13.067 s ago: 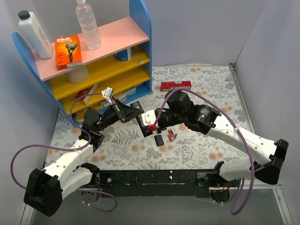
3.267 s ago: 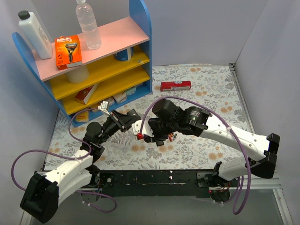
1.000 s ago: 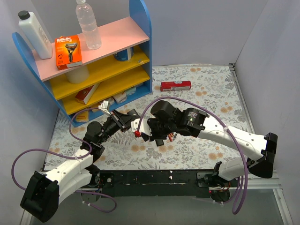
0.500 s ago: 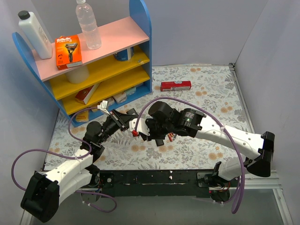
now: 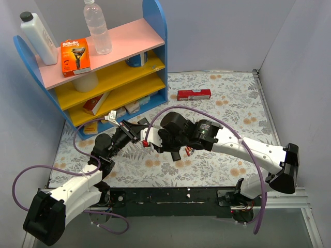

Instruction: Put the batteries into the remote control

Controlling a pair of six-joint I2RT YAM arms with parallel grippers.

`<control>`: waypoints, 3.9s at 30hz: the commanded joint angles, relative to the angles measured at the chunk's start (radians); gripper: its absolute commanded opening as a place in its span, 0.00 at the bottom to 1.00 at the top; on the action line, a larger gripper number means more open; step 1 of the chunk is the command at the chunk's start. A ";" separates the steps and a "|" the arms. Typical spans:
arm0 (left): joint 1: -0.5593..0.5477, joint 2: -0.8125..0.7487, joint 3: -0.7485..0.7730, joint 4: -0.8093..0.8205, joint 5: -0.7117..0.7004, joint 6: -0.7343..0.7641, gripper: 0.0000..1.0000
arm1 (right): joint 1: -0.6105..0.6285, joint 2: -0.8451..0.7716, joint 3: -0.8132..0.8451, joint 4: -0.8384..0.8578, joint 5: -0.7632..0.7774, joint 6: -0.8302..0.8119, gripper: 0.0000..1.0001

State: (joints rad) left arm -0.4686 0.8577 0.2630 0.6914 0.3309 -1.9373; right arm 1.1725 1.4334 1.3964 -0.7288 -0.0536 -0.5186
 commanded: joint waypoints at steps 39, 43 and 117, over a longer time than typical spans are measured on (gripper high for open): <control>-0.022 -0.111 0.134 -0.053 0.079 -0.026 0.00 | -0.132 0.231 0.210 -0.009 0.120 0.629 0.25; -0.022 -0.100 0.136 0.008 0.111 -0.020 0.00 | -0.154 0.196 0.123 0.081 0.118 0.658 0.03; -0.021 -0.296 0.021 -0.748 -0.342 0.179 0.00 | -0.166 0.312 -0.343 0.206 0.250 1.068 0.67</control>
State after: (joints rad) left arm -0.4877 0.5716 0.2829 -0.0765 -0.0189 -1.7515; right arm 0.9932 1.7279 1.0794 -0.5423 0.1627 0.5209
